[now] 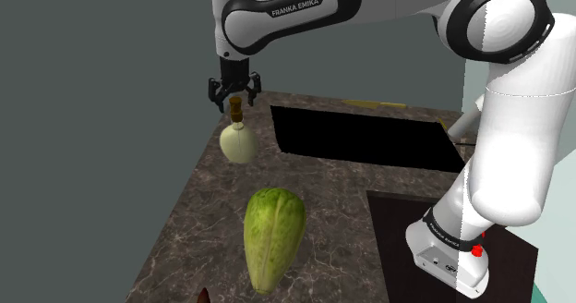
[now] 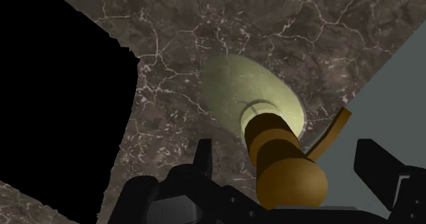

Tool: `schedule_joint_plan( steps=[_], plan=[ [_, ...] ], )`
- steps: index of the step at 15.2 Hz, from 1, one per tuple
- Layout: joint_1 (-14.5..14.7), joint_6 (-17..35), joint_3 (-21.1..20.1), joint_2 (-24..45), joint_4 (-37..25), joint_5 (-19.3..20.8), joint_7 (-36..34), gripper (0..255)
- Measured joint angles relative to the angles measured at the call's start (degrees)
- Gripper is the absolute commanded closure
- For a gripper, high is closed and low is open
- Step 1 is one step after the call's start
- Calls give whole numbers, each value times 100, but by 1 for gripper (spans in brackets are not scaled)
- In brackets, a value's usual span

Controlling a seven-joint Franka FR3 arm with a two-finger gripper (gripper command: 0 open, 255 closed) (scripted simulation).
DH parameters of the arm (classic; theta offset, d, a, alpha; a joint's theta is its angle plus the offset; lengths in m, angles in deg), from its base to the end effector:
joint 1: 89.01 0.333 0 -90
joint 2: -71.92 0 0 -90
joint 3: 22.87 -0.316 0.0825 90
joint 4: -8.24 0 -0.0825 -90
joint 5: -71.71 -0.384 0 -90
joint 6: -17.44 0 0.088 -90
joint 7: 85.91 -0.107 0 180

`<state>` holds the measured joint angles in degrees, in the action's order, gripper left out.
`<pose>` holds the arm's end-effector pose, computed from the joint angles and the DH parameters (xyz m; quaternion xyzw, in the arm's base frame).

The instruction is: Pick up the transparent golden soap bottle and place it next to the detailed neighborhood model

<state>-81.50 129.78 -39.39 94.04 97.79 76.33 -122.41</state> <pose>0.6242 0.2459 0.4324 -0.9943 0.1046 -0.0040 0.0209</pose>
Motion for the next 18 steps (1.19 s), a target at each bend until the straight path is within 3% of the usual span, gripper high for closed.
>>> schedule_joint_plan(
  steps=[2,3,13,18],
  plan=[
    [0,1,0,0,2,0,0,0],
    [0,1,0,0,2,0,0,255],
    [0,2,0,0,2,0,0,255],
    [5,-268,-12,-61,-208,-20,3,255]
  ],
)
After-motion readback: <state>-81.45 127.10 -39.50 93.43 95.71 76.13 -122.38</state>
